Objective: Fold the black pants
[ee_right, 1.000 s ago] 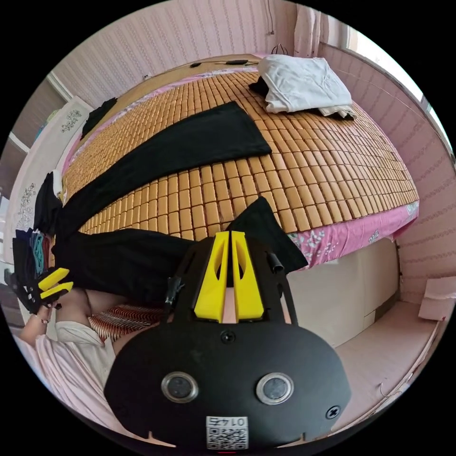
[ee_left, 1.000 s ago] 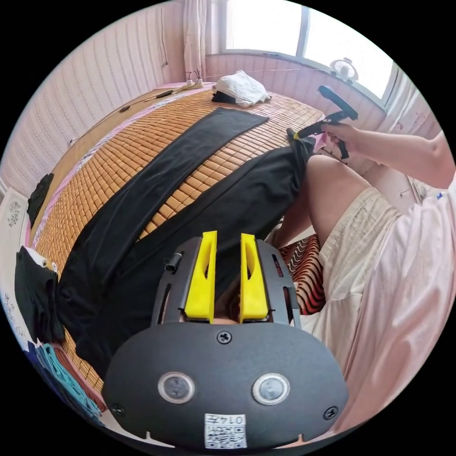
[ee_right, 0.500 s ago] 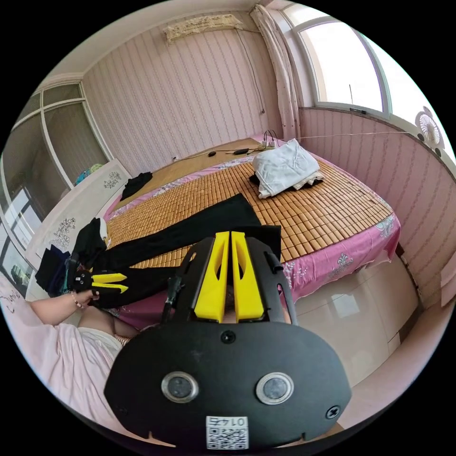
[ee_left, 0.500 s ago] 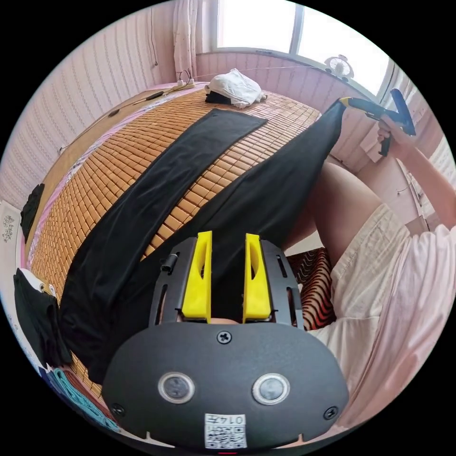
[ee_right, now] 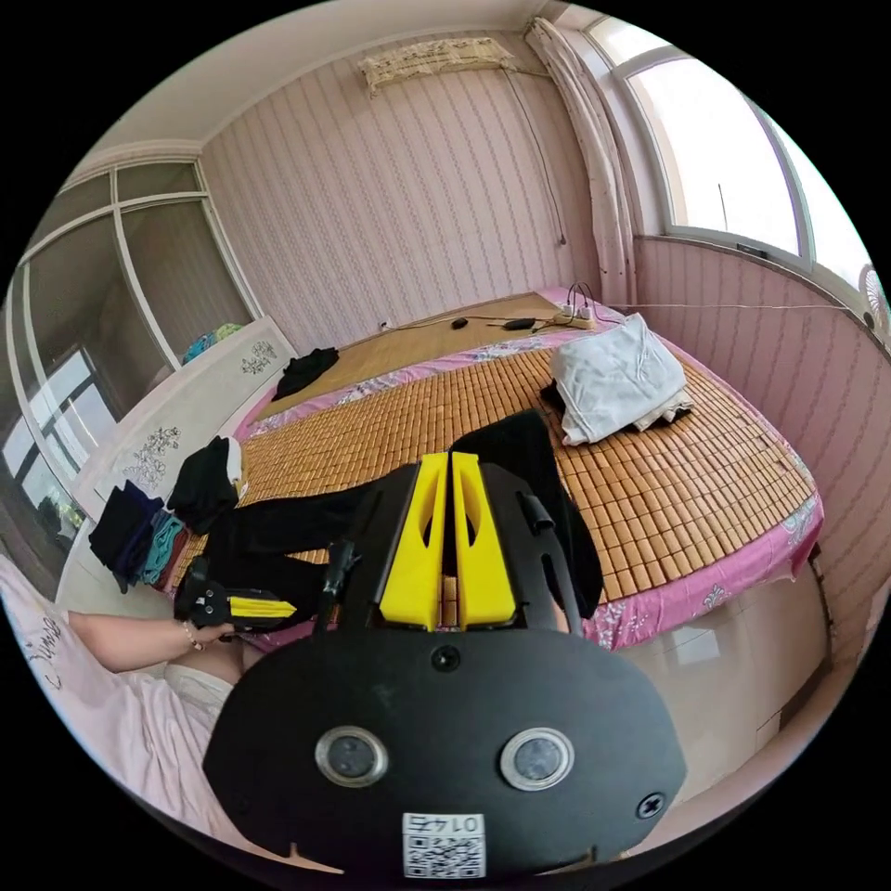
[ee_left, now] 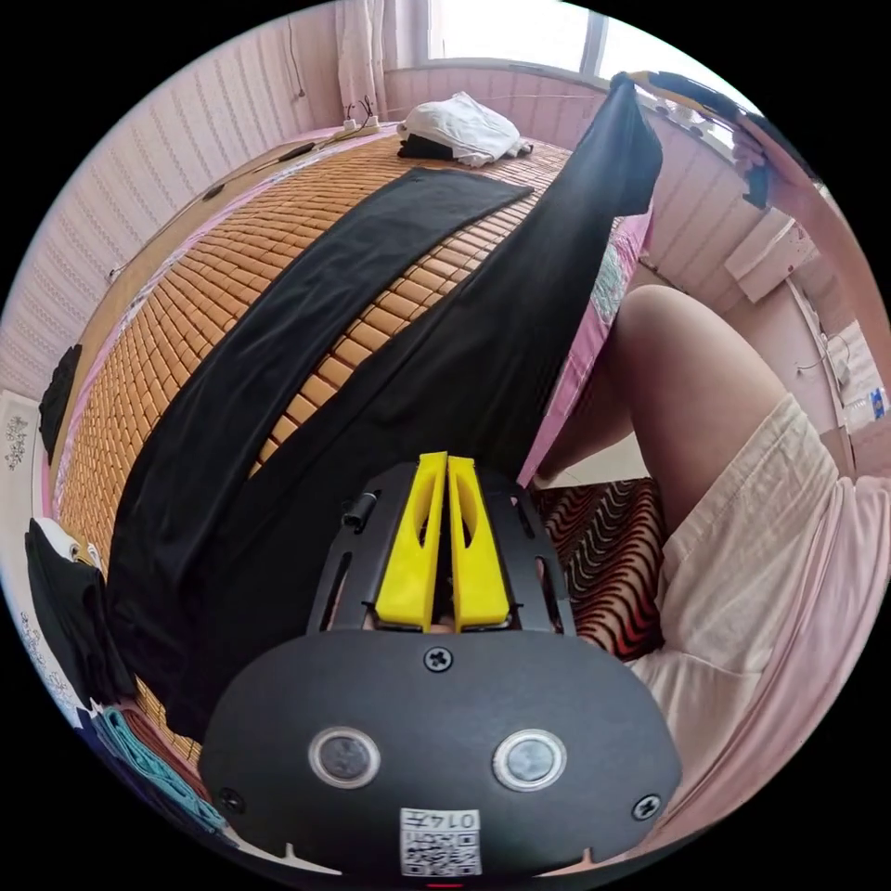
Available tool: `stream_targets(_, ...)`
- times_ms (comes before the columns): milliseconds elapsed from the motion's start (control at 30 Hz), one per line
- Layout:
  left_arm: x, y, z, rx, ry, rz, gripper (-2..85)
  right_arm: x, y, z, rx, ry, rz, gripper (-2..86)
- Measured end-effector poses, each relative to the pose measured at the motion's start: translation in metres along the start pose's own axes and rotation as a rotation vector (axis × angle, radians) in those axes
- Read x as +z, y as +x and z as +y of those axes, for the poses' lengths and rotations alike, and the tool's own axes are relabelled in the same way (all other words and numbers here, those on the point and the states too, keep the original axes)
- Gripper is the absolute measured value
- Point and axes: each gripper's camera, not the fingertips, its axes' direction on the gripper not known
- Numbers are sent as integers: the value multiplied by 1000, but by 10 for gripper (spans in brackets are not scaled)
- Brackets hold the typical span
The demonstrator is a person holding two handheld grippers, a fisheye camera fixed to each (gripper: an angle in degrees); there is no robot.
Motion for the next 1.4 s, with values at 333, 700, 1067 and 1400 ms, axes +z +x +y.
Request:
stream_targets(333, -15, 16, -16, -22, 68, 55, -8, -13, 65, 84, 134, -75, 64, 12)
stream_targets(700, -14, 39, -50, 37, 7, 29, -5, 49, 120, 129, 277, -271, 254, 64)
stream_targets(1067, -27, 54, -106, 80, -3, -3, 6, 182, 133, 40, -9, -428, 391, 82)
stream_targets(1400, -20, 72, -159, 163, -46, 16, 45, 195, 174, 55, 45, -445, 247, 10)
